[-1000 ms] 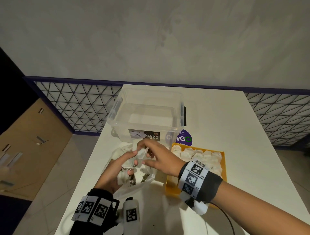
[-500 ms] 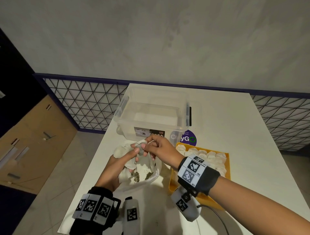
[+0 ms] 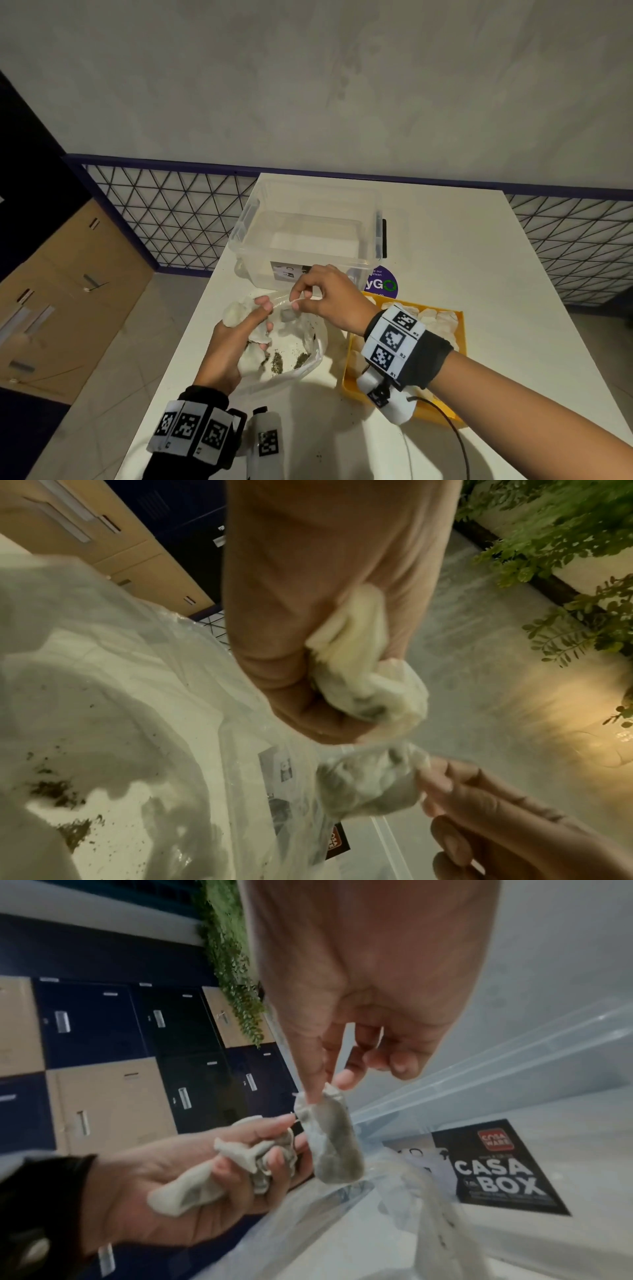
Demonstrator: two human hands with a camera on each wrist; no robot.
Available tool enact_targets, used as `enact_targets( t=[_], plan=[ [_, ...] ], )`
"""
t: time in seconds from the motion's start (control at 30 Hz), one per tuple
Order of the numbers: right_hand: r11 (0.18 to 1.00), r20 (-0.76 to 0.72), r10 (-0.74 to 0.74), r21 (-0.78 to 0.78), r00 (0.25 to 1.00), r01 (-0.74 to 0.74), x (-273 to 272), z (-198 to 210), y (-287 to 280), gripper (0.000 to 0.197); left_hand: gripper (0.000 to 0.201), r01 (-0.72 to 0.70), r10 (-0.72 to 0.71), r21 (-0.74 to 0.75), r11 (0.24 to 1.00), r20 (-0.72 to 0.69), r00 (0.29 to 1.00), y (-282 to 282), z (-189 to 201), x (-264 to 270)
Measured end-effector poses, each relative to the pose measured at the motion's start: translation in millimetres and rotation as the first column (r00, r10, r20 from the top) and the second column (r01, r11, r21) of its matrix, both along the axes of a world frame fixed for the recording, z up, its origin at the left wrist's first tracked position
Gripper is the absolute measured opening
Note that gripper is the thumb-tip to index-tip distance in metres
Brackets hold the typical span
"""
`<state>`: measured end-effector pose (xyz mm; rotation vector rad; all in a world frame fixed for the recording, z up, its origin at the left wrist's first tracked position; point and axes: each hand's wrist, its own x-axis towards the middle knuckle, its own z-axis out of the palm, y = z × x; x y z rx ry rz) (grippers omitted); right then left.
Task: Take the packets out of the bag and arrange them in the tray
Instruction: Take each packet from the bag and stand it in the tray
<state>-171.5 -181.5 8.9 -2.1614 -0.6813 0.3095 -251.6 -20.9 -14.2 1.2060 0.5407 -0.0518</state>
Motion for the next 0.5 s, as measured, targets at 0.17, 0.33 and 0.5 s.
enact_targets(
  t=[0.17,0.33,0.5],
  plan=[
    [0.998,-0.014,-0.007,-0.057,1.000,0.007,-5.4,-1.1,-6.2,0.010,0.024,-0.025,0.024,-0.042,0.999,-0.018,1.000,-3.0,4.1,1.3],
    [0.986,0.042,-0.060,-0.154,0.997,0.066,-6.3,9.8,-32.3,0.010,0.019,0.014,-0.020,-0.120,0.993,-0.044,0.999,-12.4,7.1,6.8],
    [0.963,0.100,-0.135,-0.223,0.986,0.154,-12.6,20.0,-95.0,0.013,0.028,0.126,-0.135,-0.159,0.979,-0.044,0.990,-24.6,9.6,6.5]
  ],
)
